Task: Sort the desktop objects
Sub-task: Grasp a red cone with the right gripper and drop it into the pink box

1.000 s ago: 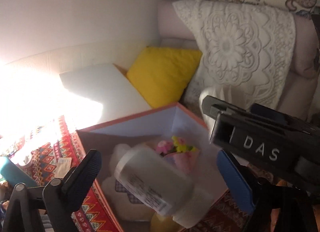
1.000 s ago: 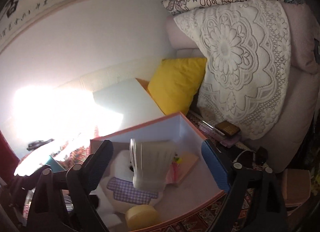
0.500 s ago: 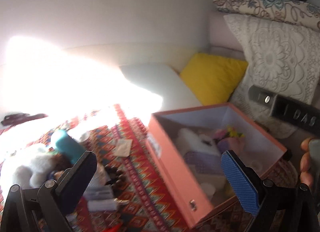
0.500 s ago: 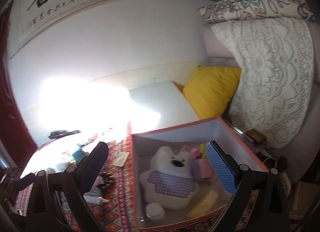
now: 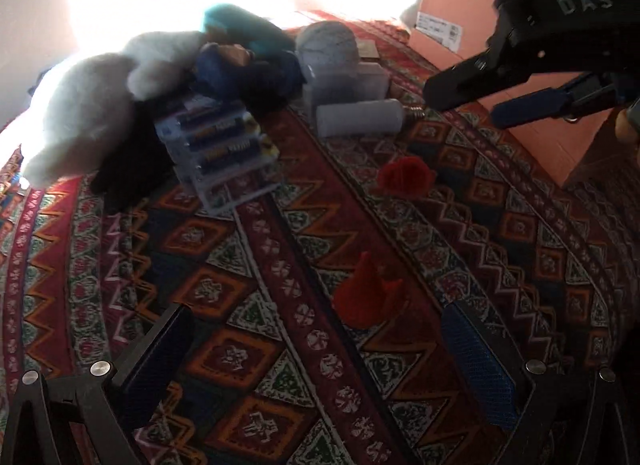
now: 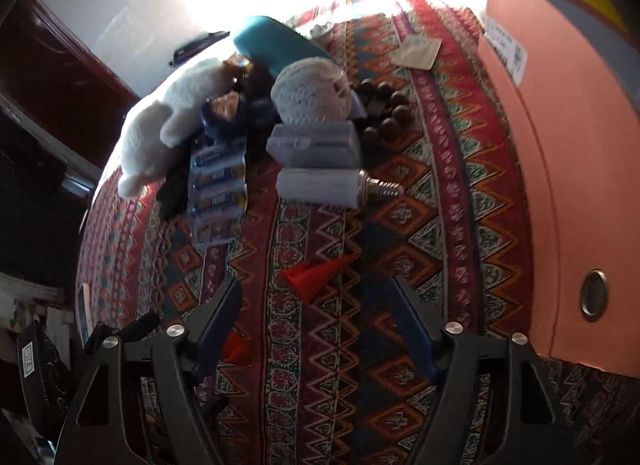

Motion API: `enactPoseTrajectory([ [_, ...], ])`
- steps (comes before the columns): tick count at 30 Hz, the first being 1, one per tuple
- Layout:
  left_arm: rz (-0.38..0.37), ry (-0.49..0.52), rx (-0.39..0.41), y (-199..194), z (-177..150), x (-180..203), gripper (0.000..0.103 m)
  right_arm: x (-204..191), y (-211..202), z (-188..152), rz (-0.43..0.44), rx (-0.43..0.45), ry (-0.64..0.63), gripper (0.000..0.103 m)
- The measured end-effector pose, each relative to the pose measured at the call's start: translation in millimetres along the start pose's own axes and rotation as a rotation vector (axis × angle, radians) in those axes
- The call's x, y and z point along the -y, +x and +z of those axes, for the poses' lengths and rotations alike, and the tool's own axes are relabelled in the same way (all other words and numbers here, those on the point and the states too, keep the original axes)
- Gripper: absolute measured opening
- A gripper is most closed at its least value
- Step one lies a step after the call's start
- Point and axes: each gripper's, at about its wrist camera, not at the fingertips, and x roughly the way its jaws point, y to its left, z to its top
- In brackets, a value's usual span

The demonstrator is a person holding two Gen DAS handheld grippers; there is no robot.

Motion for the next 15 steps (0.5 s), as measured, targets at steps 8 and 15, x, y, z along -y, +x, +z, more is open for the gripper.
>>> enactPoseTrajectory([
  [8,-0.083,-0.017,-0.01,21,0,16,0.091,1,34,-3,0.035,-0.086,0.039,0.058],
  [15,-0.047,-0.019,-0.018,28,5,18,0.06,-1,40,3,-0.001,-0.06,0.028,0.037],
])
